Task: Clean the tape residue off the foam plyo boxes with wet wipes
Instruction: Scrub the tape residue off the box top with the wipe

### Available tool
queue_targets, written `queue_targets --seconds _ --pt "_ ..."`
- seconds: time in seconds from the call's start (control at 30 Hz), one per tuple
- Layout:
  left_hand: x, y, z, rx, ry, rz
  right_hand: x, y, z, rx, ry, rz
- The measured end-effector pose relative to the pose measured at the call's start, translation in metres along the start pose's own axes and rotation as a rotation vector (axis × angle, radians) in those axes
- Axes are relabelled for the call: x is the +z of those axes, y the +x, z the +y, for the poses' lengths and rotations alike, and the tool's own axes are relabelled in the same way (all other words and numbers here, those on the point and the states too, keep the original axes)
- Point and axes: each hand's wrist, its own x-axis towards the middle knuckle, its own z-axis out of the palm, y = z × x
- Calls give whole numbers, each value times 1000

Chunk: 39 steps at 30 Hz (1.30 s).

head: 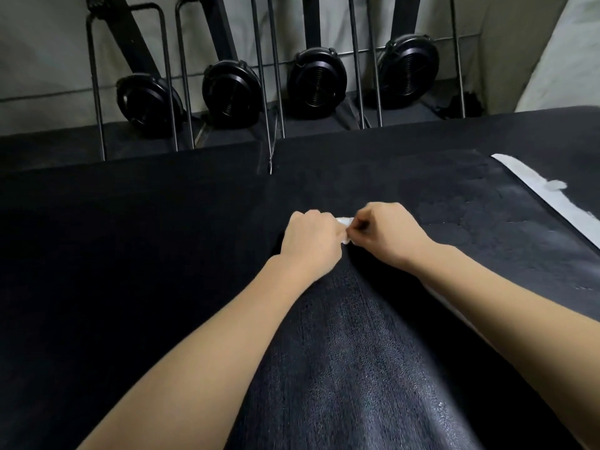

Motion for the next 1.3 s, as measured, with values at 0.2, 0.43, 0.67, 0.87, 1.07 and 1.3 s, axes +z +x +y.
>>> queue_targets --seconds 0.2,0.43,0.67,0.87,1.07,1.3 --pt "17 -41 8 110 8 150 -7 -49 0 -117 -6 -50" --pt "27 17 -30 44 -69 96 14 26 15 -82 24 -28" --pt "35 96 -67 -66 -24 49 27 116 27 15 41 -13" --pt "28 94 -64 -114 -113 31 27 115 26 24 39 0" --pt "19 32 -47 69 -43 22 8 40 14 -130 -55 -23" --pt "33 52 -61 6 58 99 27 79 17 -164 18 -1"
